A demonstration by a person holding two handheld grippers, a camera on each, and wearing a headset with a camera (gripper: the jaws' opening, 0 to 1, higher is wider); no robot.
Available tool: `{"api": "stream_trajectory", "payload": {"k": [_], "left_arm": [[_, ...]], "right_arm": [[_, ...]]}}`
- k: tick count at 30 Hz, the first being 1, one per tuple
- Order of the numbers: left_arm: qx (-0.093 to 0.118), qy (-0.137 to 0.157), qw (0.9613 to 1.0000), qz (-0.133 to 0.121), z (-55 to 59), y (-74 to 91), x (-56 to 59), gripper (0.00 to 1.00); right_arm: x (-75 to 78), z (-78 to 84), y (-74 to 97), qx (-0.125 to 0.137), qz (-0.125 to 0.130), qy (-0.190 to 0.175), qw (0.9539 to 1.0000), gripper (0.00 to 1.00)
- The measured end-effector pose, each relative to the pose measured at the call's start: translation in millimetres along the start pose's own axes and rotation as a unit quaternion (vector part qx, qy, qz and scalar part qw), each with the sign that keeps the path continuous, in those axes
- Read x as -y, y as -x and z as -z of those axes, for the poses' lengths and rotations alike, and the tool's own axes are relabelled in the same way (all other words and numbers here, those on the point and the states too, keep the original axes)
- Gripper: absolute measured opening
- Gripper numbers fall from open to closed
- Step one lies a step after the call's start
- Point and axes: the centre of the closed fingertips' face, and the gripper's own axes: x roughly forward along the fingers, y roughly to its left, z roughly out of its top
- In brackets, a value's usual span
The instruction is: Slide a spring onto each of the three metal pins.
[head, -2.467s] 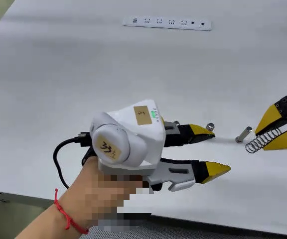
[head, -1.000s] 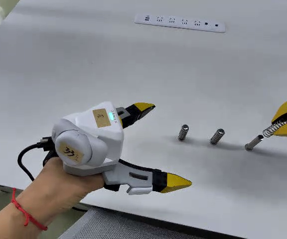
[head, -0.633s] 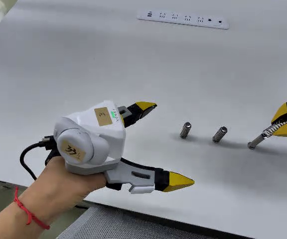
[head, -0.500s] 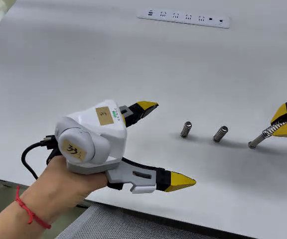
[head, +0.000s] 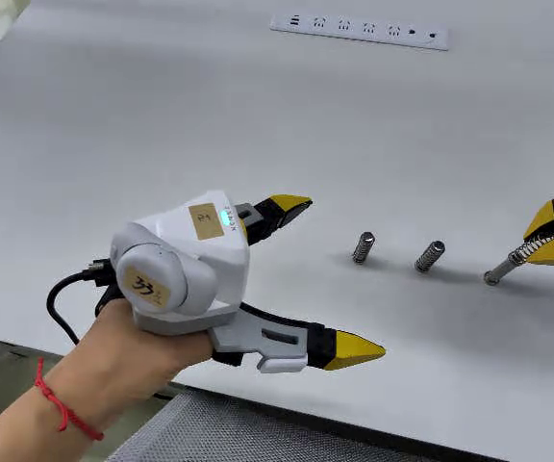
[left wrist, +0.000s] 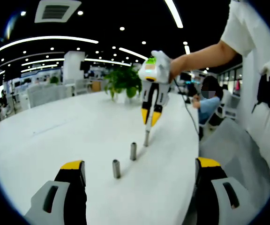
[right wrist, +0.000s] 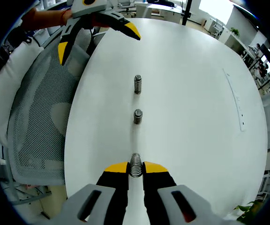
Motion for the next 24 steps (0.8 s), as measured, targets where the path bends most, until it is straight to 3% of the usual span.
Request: {"api": "stream_trajectory", "payload": {"k": [24], "left_arm": [[0.005, 0.010, 0.9999, 0.001, -1.1, -1.6, 2.0, 0.98]], "right_arm": [[0.3, 5.4, -24.4, 0.003, 0.004, 0.004, 1.0000, 0.12]]}}
